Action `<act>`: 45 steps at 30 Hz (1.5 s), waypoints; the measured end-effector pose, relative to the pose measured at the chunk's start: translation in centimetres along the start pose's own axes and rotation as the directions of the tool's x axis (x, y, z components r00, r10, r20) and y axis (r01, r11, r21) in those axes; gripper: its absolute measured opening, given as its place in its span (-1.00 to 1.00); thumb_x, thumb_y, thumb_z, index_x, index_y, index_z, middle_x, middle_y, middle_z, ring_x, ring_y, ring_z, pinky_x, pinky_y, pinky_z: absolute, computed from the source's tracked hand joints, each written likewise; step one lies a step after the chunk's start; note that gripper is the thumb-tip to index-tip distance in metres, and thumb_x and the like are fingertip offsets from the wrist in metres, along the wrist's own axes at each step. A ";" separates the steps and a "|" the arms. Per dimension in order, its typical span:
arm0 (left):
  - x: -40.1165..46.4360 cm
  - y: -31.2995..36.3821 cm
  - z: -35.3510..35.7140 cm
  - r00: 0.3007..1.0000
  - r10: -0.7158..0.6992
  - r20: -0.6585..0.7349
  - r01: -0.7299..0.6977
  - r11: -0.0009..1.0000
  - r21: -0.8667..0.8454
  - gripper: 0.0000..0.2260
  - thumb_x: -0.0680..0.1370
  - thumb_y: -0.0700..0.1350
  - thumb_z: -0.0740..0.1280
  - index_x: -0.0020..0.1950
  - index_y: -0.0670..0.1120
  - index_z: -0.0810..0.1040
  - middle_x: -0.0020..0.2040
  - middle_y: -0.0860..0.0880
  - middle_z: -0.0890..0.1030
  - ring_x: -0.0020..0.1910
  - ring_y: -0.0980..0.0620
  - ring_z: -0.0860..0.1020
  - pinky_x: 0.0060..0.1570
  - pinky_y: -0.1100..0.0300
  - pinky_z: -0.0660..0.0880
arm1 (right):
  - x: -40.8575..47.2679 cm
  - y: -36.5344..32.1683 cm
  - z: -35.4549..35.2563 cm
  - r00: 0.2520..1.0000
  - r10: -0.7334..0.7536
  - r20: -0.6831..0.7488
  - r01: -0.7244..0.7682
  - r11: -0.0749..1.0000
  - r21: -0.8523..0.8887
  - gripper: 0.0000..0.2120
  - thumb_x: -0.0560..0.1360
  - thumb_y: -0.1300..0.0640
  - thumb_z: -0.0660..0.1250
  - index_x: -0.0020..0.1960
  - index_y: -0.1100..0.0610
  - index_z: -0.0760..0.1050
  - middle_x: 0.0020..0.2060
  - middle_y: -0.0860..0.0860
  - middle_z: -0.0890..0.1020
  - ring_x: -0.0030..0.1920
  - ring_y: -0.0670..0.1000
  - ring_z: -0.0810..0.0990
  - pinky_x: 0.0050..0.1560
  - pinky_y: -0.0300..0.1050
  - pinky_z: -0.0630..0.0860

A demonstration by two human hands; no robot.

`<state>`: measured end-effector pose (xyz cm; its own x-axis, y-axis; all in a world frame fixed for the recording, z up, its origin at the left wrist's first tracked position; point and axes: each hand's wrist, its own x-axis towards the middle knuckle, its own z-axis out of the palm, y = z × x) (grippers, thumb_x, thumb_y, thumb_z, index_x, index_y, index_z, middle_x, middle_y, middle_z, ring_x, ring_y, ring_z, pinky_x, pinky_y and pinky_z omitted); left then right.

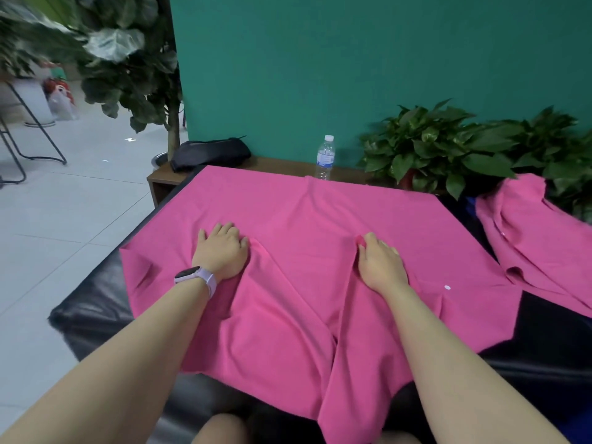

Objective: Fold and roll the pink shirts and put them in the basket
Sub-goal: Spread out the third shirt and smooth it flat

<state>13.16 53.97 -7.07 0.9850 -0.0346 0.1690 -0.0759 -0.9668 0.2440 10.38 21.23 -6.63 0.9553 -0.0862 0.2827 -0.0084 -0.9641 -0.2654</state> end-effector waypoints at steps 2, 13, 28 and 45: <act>-1.5 -0.1 -0.2 1.000 -0.007 -0.001 0.007 1.000 0.000 -0.63 0.68 0.02 0.01 0.24 -0.18 0.47 0.39 -0.10 0.43 0.45 -0.10 0.30 0.45 -0.24 0.13 | -1.3 -0.1 -0.4 1.000 0.004 0.001 -0.004 1.000 0.017 -0.86 0.69 0.08 0.06 0.00 0.11 0.28 -0.07 0.14 0.59 -0.01 0.22 0.55 0.10 0.12 0.36; -7.6 0.2 -1.1 0.997 -0.037 -0.074 0.037 0.999 -0.008 -0.66 0.68 -0.02 0.05 0.20 -0.21 0.49 0.32 -0.18 0.48 0.37 -0.17 0.38 0.40 -0.22 0.20 | -7.1 -0.5 -2.0 0.995 -0.040 -0.089 0.048 0.995 0.093 -0.85 0.68 0.11 0.11 -0.06 0.10 0.27 -0.13 0.14 0.58 -0.11 0.22 0.53 -0.07 0.07 0.33; -0.5 10.0 -7.0 0.836 0.200 -0.512 -0.323 0.932 -0.163 -0.73 0.70 0.05 0.12 -0.10 -0.09 0.37 -0.22 -0.06 0.48 -0.21 -0.16 0.45 -0.30 0.02 0.32 | -8.2 -0.8 -2.5 0.981 -0.113 -0.155 0.140 0.974 0.179 -0.74 0.65 0.00 0.23 -0.18 0.04 0.33 -0.21 0.03 0.50 -0.16 0.18 0.52 -0.23 -0.01 0.30; 6.8 9.9 4.1 0.966 0.218 -0.139 -0.224 0.974 -0.032 -0.81 0.68 -0.04 0.06 -0.08 -0.07 0.34 -0.14 -0.15 0.57 -0.28 -0.17 0.40 -0.27 0.03 0.28 | 3.2 1.3 -5.6 0.930 -0.151 -0.335 0.236 0.945 0.227 -0.84 0.65 0.03 0.25 -0.02 0.11 0.49 -0.14 0.01 0.58 -0.10 0.10 0.54 -0.12 0.05 0.47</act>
<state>19.79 43.16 -7.46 0.9136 -0.2087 0.3490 -0.2994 -0.9260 0.2301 11.76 18.28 -0.95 0.7907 -0.0183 0.6119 0.2840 -0.8745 -0.3932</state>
